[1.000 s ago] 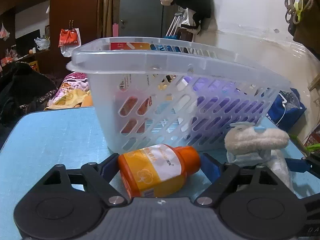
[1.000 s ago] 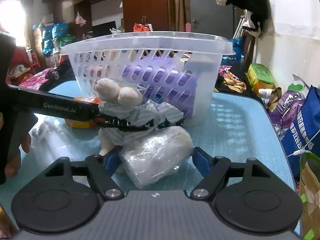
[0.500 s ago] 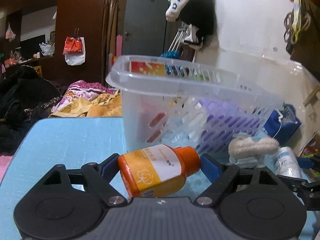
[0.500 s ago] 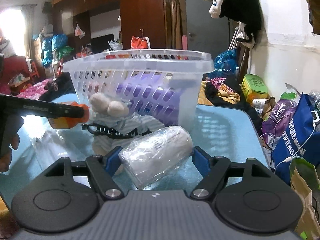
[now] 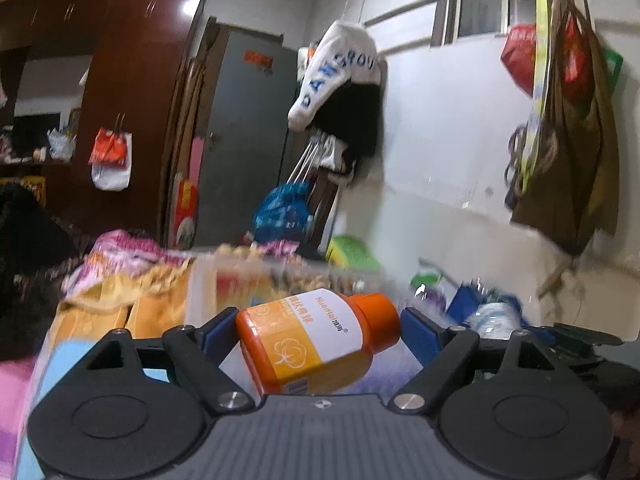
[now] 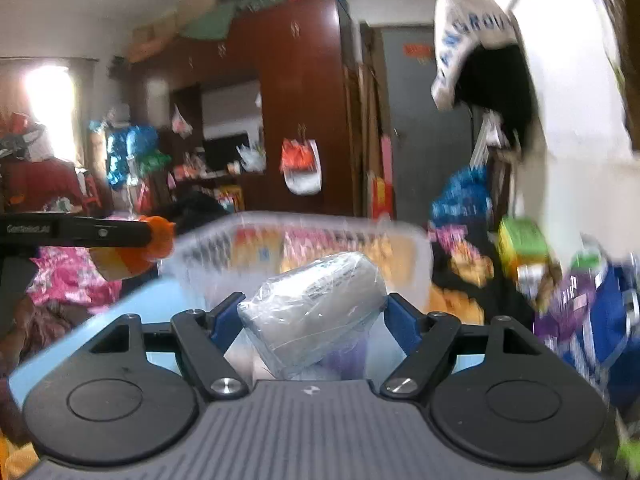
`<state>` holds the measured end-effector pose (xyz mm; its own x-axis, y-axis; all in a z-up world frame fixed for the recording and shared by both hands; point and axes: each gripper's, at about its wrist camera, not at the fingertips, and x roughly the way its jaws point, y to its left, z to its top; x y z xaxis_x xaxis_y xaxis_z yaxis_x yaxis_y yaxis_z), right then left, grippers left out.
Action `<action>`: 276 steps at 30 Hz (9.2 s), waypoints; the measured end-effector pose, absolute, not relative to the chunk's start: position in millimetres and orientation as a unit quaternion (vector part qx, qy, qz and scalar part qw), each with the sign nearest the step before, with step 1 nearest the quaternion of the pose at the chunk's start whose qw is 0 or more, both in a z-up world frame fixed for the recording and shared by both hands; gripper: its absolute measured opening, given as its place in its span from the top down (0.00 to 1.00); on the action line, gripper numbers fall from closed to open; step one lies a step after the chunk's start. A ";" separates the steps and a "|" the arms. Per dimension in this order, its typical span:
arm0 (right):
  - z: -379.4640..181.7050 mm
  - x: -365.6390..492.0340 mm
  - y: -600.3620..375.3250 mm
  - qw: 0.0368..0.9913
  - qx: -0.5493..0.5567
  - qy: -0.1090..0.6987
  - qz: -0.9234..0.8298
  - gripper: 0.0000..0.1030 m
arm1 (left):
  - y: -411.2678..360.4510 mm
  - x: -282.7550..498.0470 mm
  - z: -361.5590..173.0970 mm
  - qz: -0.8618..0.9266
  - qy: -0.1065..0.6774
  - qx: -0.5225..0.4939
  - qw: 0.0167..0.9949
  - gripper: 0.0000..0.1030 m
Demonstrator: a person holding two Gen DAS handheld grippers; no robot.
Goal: Organize objects
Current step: 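Carry the orange bottle into the basket while the right gripper carries the wrapped roll, then grasp the white plush bunny with the left gripper, then grasp the bunny's striped cloth with the right gripper beside the left gripper, then lift the plush bunny with both grippers and drop it into the basket, then grasp the clear plastic bag with both grippers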
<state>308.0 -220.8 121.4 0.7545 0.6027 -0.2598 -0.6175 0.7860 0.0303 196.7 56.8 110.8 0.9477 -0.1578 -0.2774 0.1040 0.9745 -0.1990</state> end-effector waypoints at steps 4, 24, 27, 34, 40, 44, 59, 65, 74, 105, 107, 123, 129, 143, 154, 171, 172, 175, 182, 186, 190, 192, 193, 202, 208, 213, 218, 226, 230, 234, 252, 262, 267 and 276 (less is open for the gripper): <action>142.1 352.4 -192.5 0.939 -0.042 0.130 0.317 0.25 | 52.4 252.1 134.4 -0.052 0.166 -0.092 0.980 0.14; 105.9 398.5 -183.5 0.941 -0.042 0.158 0.298 0.00 | 50.8 291.9 91.7 -0.037 0.197 -0.079 0.977 0.00; 109.5 399.5 -188.6 0.939 -0.036 0.175 0.294 0.00 | 47.7 280.1 97.8 -0.035 0.189 -0.064 0.979 0.00; 93.1 348.9 -233.3 0.930 -0.009 0.154 0.333 0.00 | 49.3 205.8 85.8 -0.076 0.145 -0.066 0.984 0.00; 64.0 336.8 -256.2 0.924 0.001 0.196 0.330 0.00 | 17.8 178.3 43.0 -0.128 0.178 -0.028 0.975 0.00; 47.2 345.8 -258.4 0.919 -0.001 0.227 0.323 0.00 | -0.7 192.8 14.3 -0.147 0.224 -0.007 0.963 0.01; 9.3 362.0 -229.1 0.899 -0.010 0.282 0.336 0.16 | 16.1 220.1 -16.3 -0.101 0.278 -0.026 0.955 0.24; 9.0 359.1 -223.9 0.893 -0.017 0.279 0.352 0.18 | 37.2 226.4 -17.0 -0.087 0.297 -0.044 0.950 0.27; 4.4 388.2 -240.7 0.856 0.095 0.326 0.390 0.38 | 42.6 237.3 -22.3 -0.128 0.314 -0.089 0.937 0.26; 16.3 377.9 -223.5 0.874 0.069 0.331 0.350 0.46 | 29.9 246.2 -21.1 -0.131 0.300 -0.120 0.937 0.52; 14.7 374.9 -227.4 0.871 0.077 0.335 0.350 0.46 | 30.1 243.7 -19.0 -0.137 0.292 -0.121 0.939 0.48; 22.1 323.5 -199.3 0.857 0.014 0.292 0.424 0.46 | 21.1 252.5 -10.4 -0.153 0.284 -0.131 0.938 0.37; 17.2 320.3 -180.6 0.858 -0.021 0.296 0.420 0.37 | 21.0 253.8 -12.8 -0.151 0.287 -0.127 0.937 0.37; 13.1 326.3 -212.8 0.860 0.024 0.290 0.419 0.34 | 34.4 258.3 -21.4 -0.126 0.301 -0.124 0.937 0.36; 0.3 373.2 -211.6 0.856 0.076 0.350 0.373 0.32 | 39.9 255.9 -29.4 -0.144 0.317 -0.114 0.930 0.36; 6.9 344.2 -216.0 0.873 0.033 0.297 0.386 0.86 | 29.3 258.8 -30.0 -0.110 0.296 -0.111 0.942 0.61; 9.6 341.2 -217.0 0.876 0.027 0.289 0.385 0.87 | 31.2 255.9 -28.3 -0.113 0.292 -0.114 0.943 0.62; 16.5 334.2 -221.4 0.875 0.027 0.281 0.393 0.87 | 34.1 247.0 -24.8 -0.128 0.283 -0.112 0.944 0.62; 27.7 322.6 -222.8 0.882 0.013 0.256 0.395 0.87 | 38.3 235.0 -21.5 -0.145 0.264 -0.120 0.946 0.63; 45.7 306.5 -221.8 0.888 0.002 0.226 0.399 0.87 | 37.7 217.9 -8.1 -0.149 0.233 -0.116 0.954 0.63; 71.3 292.2 -220.7 0.895 -0.007 0.192 0.403 0.87 | 38.2 198.6 16.8 -0.151 0.194 -0.110 0.963 0.62; 87.2 286.1 -218.1 0.897 -0.011 0.174 0.407 0.87 | 38.9 192.3 32.2 -0.150 0.177 -0.107 0.967 0.62; 96.6 284.0 -216.8 0.899 -0.014 0.163 0.407 0.87 | 38.5 190.3 40.8 -0.149 0.169 -0.105 0.969 0.62; 159.3 306.8 -195.3 0.917 -0.035 0.096 0.386 0.87 | 27.2 205.7 125.4 -0.116 0.104 -0.050 0.987 0.62; 162.0 348.8 -179.9 0.925 -0.043 0.089 0.367 0.87 | 20.7 250.3 143.9 -0.087 0.104 -0.017 0.991 0.62; 126.7 391.2 -171.9 0.924 -0.033 0.135 0.356 0.87 | 27.2 292.1 112.7 -0.088 0.151 0.001 0.985 0.62; 102.4 407.0 -166.0 0.920 -0.026 0.164 0.356 0.87 | 29.3 311.5 88.8 -0.073 0.177 -0.001 0.981 0.62; 104.0 395.3 -168.7 0.926 -0.035 0.169 0.336 0.30 | 34.7 305.8 78.6 -0.037 0.167 0.028 0.985 0.26; 106.5 372.4 -198.0 0.939 -0.008 0.134 0.316 0.00 | 59.1 269.0 87.5 -0.047 0.123 -0.014 0.991 0.03; 100.1 341.5 -227.9 0.942 0.018 0.149 0.301 0.00 | 76.4 212.4 89.4 -0.061 0.104 -0.023 0.992 0.00; -9.6 249.2 -222.2 0.900 -0.022 0.256 0.351 0.00 | 156.0 164.5 -28.8 -0.062 0.281 -0.104 0.952 0.00; -22.7 243.4 -201.8 0.909 -0.073 0.237 0.334 0.02 | 161.7 175.2 -41.3 -0.095 0.310 -0.146 0.935 0.00; -20.6 236.6 -196.7 0.903 -0.078 0.229 0.354 0.14 | 143.8 169.2 -41.4 -0.114 0.323 -0.139 0.929 0.00; -18.5 231.9 -197.2 0.896 -0.087 0.216 0.379 0.37 | 127.6 165.9 -41.7 -0.134 0.328 -0.120 0.927 0.35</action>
<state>231.9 -197.2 -18.5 0.6197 0.6404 -0.4536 -0.7159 0.6981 0.0076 165.9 127.6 -41.7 0.7490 -0.3263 -0.5767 0.1691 0.9357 -0.3097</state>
